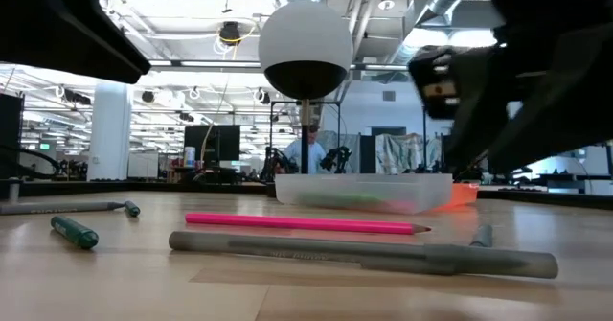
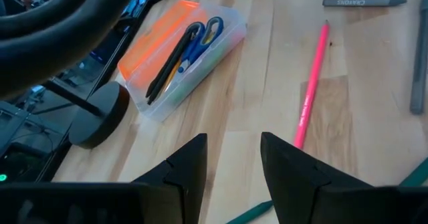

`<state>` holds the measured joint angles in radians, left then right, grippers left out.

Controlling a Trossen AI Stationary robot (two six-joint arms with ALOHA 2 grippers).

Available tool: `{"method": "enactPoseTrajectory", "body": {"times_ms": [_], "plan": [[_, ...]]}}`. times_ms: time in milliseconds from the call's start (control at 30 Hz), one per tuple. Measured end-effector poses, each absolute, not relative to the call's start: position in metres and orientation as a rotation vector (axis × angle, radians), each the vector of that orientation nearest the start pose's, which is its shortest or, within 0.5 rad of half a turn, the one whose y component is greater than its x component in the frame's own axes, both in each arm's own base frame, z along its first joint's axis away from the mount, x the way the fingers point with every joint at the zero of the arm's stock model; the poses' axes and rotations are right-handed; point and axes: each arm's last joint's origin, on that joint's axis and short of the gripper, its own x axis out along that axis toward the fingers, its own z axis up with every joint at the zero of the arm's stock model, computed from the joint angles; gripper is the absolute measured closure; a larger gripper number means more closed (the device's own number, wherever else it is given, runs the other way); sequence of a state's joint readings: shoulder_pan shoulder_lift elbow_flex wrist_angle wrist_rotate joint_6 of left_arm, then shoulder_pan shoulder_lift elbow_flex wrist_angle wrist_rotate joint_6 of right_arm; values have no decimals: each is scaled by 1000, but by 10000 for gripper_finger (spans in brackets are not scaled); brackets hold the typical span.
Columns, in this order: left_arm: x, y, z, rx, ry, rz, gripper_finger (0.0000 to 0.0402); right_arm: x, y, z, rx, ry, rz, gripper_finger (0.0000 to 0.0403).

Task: Pick & place school supplies into a supply box
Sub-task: Put the gray pen into the orange supply box

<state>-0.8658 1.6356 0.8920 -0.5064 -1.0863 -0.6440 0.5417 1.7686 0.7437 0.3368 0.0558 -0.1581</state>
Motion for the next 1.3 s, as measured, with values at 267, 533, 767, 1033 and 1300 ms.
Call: {"method": "enactPoseTrajectory", "body": {"times_ms": [267,533,767,1033,1300], "plan": [[204,-199,168,421,582,390,267,285,157,99,-316,708,545,303],[204,-199,168,422,582,390,267,285,154,96,-256,776,505,307],[204,-199,168,423,582,391,267,280,150,92,-188,882,444,360],[204,-199,168,422,582,390,267,277,153,91,-175,900,436,389],[204,-199,168,420,587,386,267,262,150,103,-69,1034,352,398]]}}
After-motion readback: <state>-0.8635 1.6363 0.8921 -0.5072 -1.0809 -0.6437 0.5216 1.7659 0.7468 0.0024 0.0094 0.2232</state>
